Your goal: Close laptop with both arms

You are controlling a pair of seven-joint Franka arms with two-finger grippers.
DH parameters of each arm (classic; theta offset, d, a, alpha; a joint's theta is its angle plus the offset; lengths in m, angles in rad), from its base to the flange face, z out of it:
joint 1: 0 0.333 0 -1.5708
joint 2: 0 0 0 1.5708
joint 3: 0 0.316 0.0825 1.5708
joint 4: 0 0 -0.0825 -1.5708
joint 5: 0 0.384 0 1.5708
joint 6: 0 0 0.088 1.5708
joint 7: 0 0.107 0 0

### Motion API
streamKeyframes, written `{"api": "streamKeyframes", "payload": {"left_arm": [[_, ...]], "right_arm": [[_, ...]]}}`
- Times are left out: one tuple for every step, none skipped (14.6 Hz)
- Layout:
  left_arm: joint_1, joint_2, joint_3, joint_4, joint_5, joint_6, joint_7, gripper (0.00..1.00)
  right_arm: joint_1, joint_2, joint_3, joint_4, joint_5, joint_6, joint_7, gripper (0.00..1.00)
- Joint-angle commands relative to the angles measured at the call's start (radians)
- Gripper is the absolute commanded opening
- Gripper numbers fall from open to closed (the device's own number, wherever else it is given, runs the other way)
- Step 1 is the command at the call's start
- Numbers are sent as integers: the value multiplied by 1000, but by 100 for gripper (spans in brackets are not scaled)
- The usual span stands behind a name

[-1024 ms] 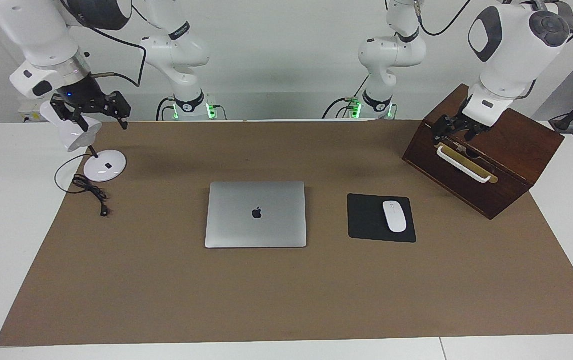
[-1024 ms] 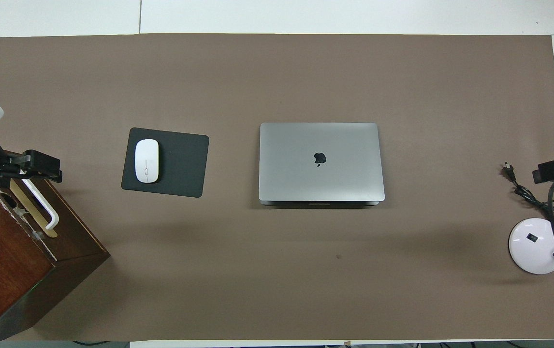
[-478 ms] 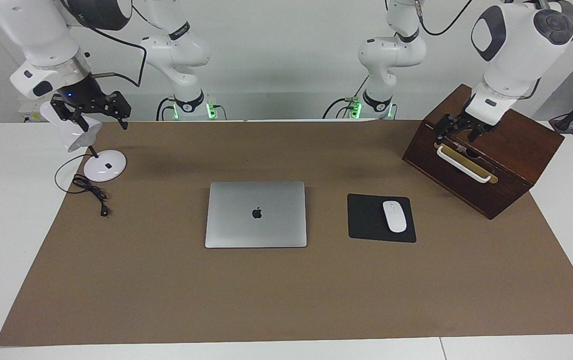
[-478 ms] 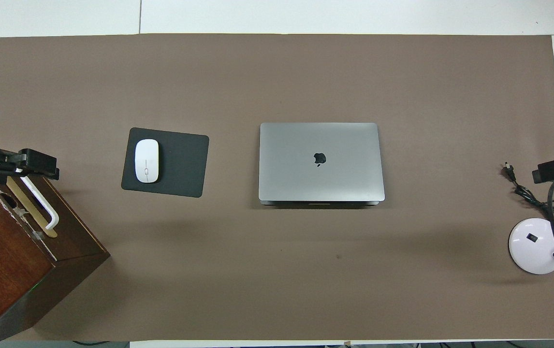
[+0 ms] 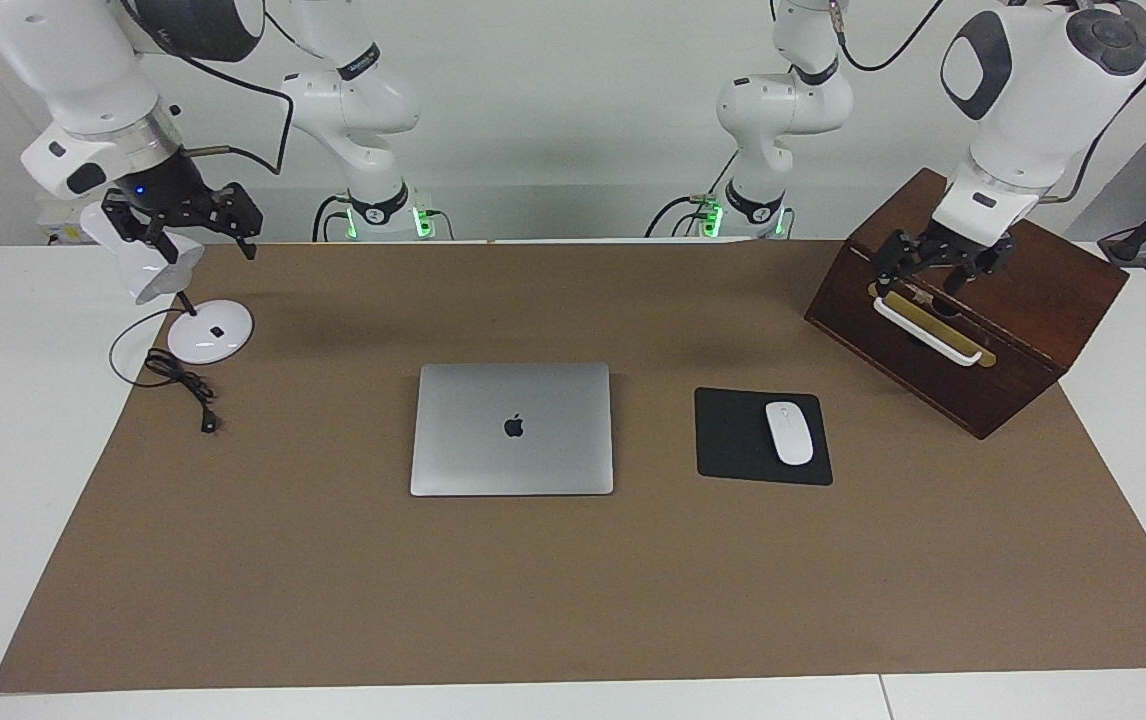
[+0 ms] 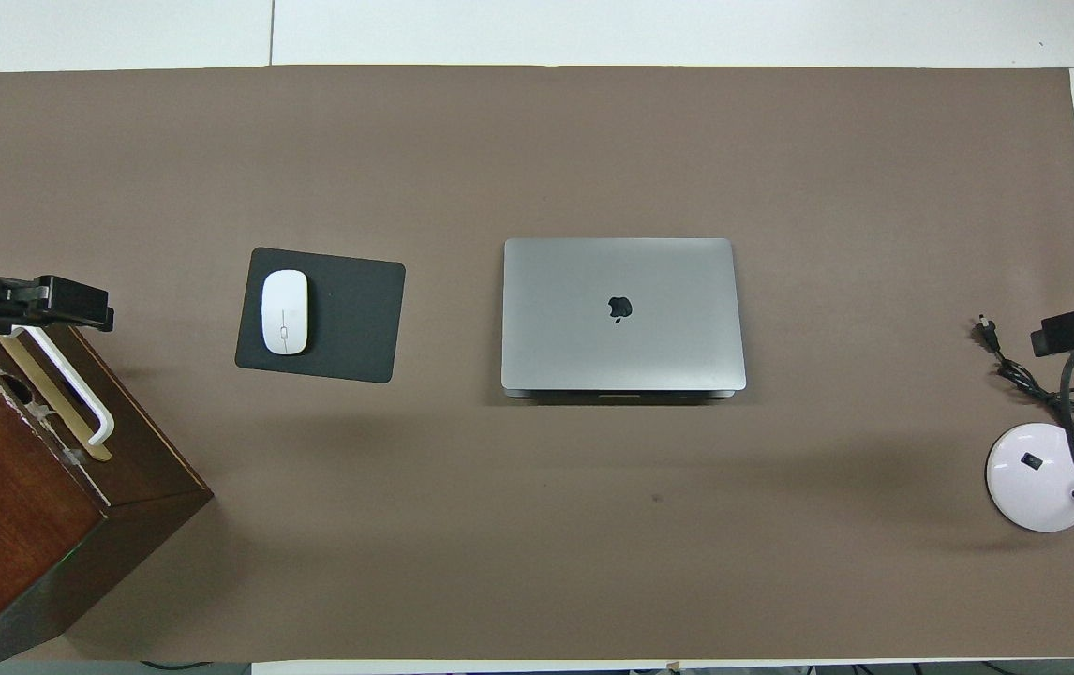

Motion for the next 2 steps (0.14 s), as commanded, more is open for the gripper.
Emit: {"api": "streamKeyframes", "payload": {"left_arm": [[12, -6, -1, -2, -3, 5, 19, 100], [12, -6, -1, -2, -3, 5, 19, 100]], "right_arm": [[1, -20, 3, -31, 11, 29, 23, 100], [0, -20, 3, -31, 11, 29, 23, 100]]}}
